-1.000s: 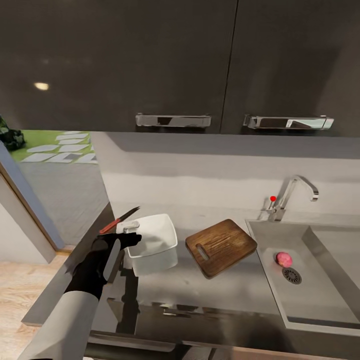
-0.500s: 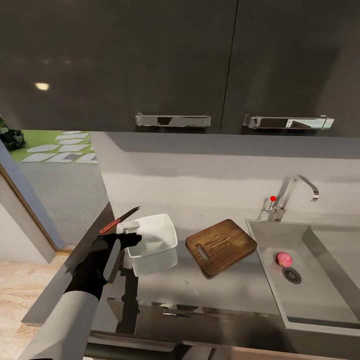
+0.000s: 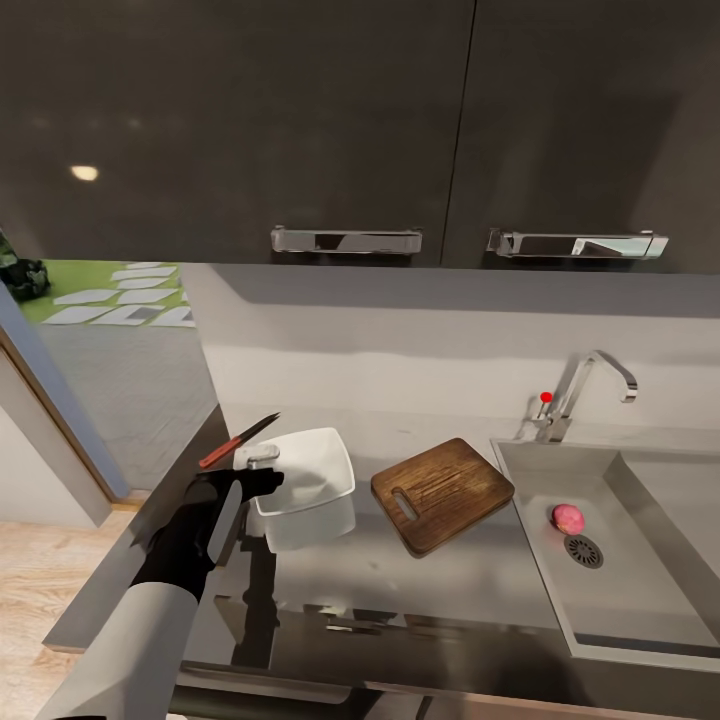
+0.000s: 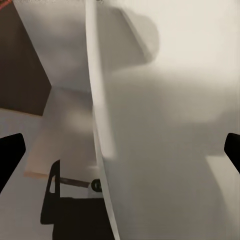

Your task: In the kitchen, take the Vidalia onion out of the sink, dice it on the chopping board with the paring knife, put the diced onion into the bowl on the countertop, then place both the paring knife and the chopping board into the sink.

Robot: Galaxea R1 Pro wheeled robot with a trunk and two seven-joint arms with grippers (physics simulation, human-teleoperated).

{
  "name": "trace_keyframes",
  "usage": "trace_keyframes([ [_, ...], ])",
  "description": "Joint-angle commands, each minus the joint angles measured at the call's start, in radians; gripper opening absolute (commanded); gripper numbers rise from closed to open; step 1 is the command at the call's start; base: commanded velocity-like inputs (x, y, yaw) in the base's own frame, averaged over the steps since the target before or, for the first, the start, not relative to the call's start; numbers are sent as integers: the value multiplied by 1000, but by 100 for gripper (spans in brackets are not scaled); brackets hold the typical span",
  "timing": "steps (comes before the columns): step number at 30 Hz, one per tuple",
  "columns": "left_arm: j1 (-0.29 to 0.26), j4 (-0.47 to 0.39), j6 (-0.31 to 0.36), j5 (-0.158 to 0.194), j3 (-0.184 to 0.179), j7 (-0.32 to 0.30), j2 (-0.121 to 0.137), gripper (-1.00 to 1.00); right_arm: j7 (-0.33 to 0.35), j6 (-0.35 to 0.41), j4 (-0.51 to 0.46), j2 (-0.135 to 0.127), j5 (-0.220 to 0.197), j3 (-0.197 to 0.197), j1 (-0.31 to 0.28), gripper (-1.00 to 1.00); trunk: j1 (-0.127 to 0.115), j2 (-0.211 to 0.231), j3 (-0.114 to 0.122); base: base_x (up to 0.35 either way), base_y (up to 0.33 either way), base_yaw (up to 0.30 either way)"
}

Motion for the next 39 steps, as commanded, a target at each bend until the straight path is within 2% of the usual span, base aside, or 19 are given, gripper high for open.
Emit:
trace_keyframes([
  [1, -1, -1, 4, 6, 2, 6, -1, 100, 1, -2, -1, -1, -10, 7, 0, 100, 1, -2, -2, 0, 0, 0],
  [3, -1, -3, 3, 6, 2, 6, -1, 100, 1, -2, -1, -1, -10, 7, 0, 100, 1, -2, -2, 0, 0, 0],
  [4, -1, -5, 3, 6, 2, 6, -1, -100, 1, -2, -1, -1, -10, 7, 0, 100, 1, -2, -2, 0, 0, 0],
  [19, -1, -19, 3, 7, 6, 6, -1, -100, 1, -2, 0, 1, -10, 7, 0, 100, 1, -2, -2, 0, 0, 0],
  [39, -1, -124, 17, 18, 11, 2, -1, -100, 2, -4, 14, 2, -10, 7, 0, 100, 1, -2, -2, 0, 0, 0],
])
